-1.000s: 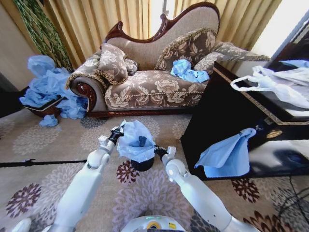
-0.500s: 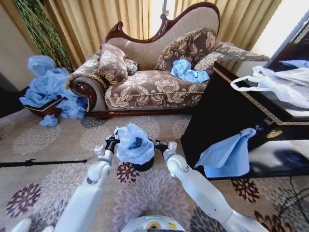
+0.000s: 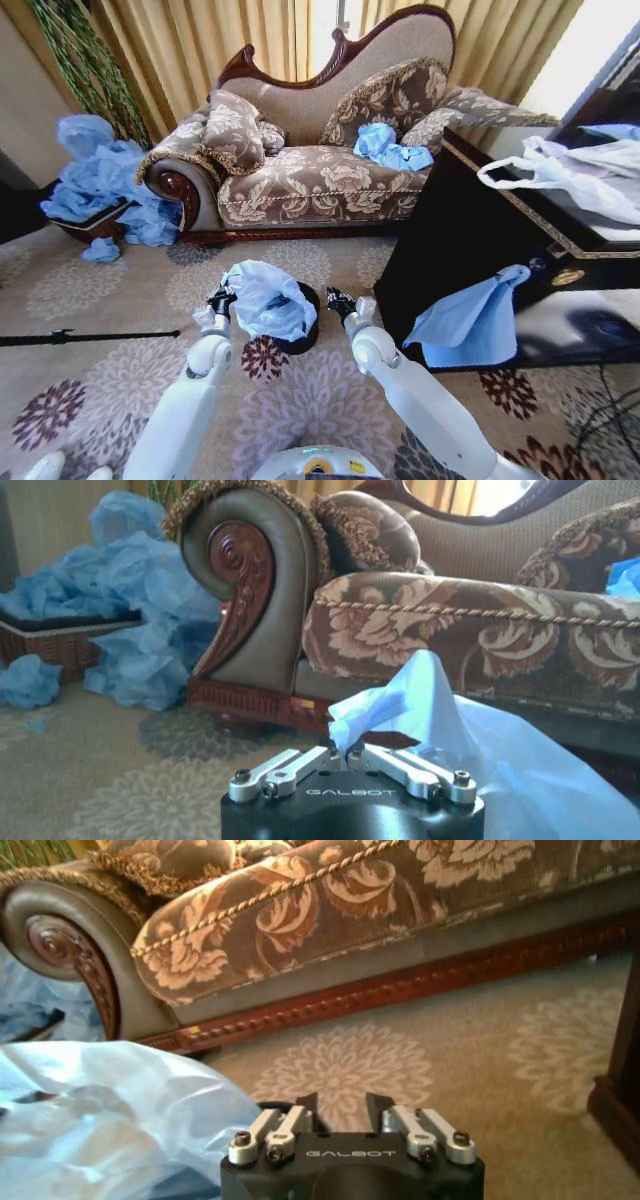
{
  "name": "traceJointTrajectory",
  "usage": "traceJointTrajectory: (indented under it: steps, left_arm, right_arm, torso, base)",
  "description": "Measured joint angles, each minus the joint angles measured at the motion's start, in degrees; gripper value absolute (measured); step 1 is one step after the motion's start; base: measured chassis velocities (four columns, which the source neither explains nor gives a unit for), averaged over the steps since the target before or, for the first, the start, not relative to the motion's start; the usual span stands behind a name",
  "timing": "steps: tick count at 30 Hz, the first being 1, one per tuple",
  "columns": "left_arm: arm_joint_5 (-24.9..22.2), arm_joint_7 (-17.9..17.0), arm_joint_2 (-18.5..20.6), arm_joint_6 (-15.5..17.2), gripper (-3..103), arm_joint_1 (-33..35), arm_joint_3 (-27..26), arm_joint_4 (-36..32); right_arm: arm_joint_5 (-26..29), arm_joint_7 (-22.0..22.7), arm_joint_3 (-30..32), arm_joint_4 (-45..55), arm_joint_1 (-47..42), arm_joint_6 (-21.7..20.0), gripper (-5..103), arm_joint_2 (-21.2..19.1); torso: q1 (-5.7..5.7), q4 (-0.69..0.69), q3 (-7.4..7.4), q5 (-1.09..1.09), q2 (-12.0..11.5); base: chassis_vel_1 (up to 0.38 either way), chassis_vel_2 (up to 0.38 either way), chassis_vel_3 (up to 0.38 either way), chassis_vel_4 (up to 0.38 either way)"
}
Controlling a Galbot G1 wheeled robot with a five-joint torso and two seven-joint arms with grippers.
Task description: Place a garbage bag over the trash bin.
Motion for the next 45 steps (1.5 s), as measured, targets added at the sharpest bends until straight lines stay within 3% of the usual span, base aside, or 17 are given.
traceJointTrajectory:
  steps: [1, 2, 5, 7, 10, 13, 16, 17, 24, 27, 32, 33, 35, 36, 39, 42, 45]
  left_arm:
    - [0.0, -0.1, -0.1, 0.0, 0, 0.0, 0.0, 0.2]
    - [0.0, -0.1, -0.1, 0.0, 0, 0.0, 0.1, 0.2]
    - [0.0, -0.1, -0.1, 0.0, 0, -0.1, 0.2, 0.3]
    - [0.0, -0.2, -0.1, 0.0, 0, 0.0, 0.4, 0.4]
    - [0.1, -0.1, 0.0, 0.0, 0, 0.0, 0.4, 0.4]
    - [0.1, 0.0, 0.1, 0.0, 0, 0.1, 0.5, 0.4]
    - [0.2, 0.1, 0.2, 0.1, 0, 0.2, 0.6, 0.3]
    - [0.2, 0.1, 0.3, 0.1, 0, 0.3, 0.6, 0.3]
    - [0.2, 0.3, 0.5, 0.1, 0, 0.4, 0.5, 0.0]
    - [0.2, 0.3, 0.5, 0.0, 0, 0.5, 0.5, -0.1]
    - [0.2, 0.4, 0.5, -0.1, 0, 0.6, 0.5, -0.6]
    - [0.2, 0.4, 0.5, -0.1, 0, 0.7, 0.5, -0.8]
    - [0.2, 0.4, 0.5, -0.1, 0, 0.7, 0.5, -0.8]
    - [0.1, 0.5, 0.5, -0.1, 0, 0.8, 0.4, -1.0]
    - [0.1, 0.5, 0.6, -0.2, 0, 0.9, 0.3, -1.2]
    - [0.1, 0.6, 0.7, -0.3, 0, 1.0, 0.2, -1.2]
    - [0.1, 0.6, 0.6, -0.5, 0, 1.0, 0.2, -1.2]
  right_arm:
    - [0.8, 0.5, -0.2, 1.2, -1.3, 0.0, 31, 0.3]
    - [1.6, 0.8, -0.4, 1.9, -2.4, 0.0, 41, 0.7]
    - [2.1, 1.1, -0.8, 2.4, -3.8, -0.2, 41, 1.3]
    - [1.5, 1.1, -1.1, 2.7, -6.5, -0.3, 63, 2.6]
    - [1.2, 1.1, -1.3, 3.1, -7.9, -0.3, 63, 3.5]
    - [0.6, 1.6, -2.1, 4.2, -9.8, -0.4, 85, 5.1]
    - [0.4, 2.7, -2.4, 4.5, -10.4, -0.5, 85, 6.4]
    - [0.2, 3.1, -2.5, 4.3, -10.6, -0.5, 95, 7.2]
    - [-1.9, 2.1, -2.4, 0.3, -10.8, -0.2, 103, 9.6]
    - [-2.1, 1.8, -2.3, -1.3, -10.5, 0.1, 103, 10.8]
    - [-3.3, 0.8, -2.3, -4.0, -10.0, 0.5, 87, 11.9]
    - [-3.8, 0.3, -2.2, -4.9, -10.0, 0.9, 76, 12.0]
    - [-4.1, 0.0, -2.1, -5.4, -10.0, 1.2, 76, 12.1]
    - [-4.6, -0.5, -2.0, -6.1, -10.0, 1.6, 65, 12.2]
    - [-5.3, -1.0, -1.6, -7.0, -10.0, 2.0, 65, 12.3]
    - [-5.4, -1.3, -1.4, -7.1, -9.9, 2.3, 44, 12.2]
    - [-5.4, -1.3, -1.3, -7.1, -9.9, 2.4, 44, 12.1]
  torso:
    - [0.0, 0.0, 0.0, 0.0, 0.0]
    - [0.0, 0.0, 0.0, 0.0, 0.0]
    - [0.0, 0.0, 0.0, 0.01, 0.0]
    - [0.0, -0.01, 0.0, 0.0, 0.0]
    - [0.0, -0.01, 0.0, 0.01, 0.0]
    - [0.0, -0.01, 0.0, 0.0, 0.0]
    - [0.0, 0.0, 0.0, 0.0, 0.0]
    - [0.0, 0.0, 0.0, 0.0, 0.0]
    - [0.0, 0.0, 0.0, 0.0, 0.0]
    - [0.0, 0.0, 0.0, 0.0, 0.0]
    - [0.0, 0.0, 0.0, 0.0, 0.0]
    - [0.0, 0.0, 0.0, 0.0, 0.0]
    - [0.0, 0.0, 0.0, 0.0, 0.0]
    - [0.0, 0.0, 0.0, 0.01, 0.0]
    - [0.0, 0.0, 0.0, 0.01, 0.0]
    - [0.0, -0.01, 0.0, 0.0, 0.0]
    - [0.0, -0.01, 0.01, 0.0, 0.0]
  base:
    - [0.0, 0.0, 0.0, 0.0]
    - [0.0, 0.0, 0.0, 0.0]
    - [0.0, 0.0, 0.0, 0.0]
    - [0.0, 0.0, 0.0, 0.0]
    - [0.0, 0.0, 0.0, 0.0]
    - [0.0, 0.0, 0.0, 0.0]
    - [0.0, 0.0, 0.0, 0.0]
    - [0.0, 0.0, 0.0, 0.0]
    - [0.0, 0.0, 0.0, 0.0]
    - [0.0, 0.0, 0.0, 0.0]
    - [0.0, 0.0, 0.0, 0.0]
    - [0.0, 0.0, 0.0, 0.0]
    - [0.0, 0.0, 0.0, 0.0]
    - [0.0, 0.0, 0.0, 0.0]
    - [0.0, 0.0, 0.0, 0.0]
    - [0.0, 0.0, 0.0, 0.0]
    - [0.0, 0.0, 0.0, 0.0]
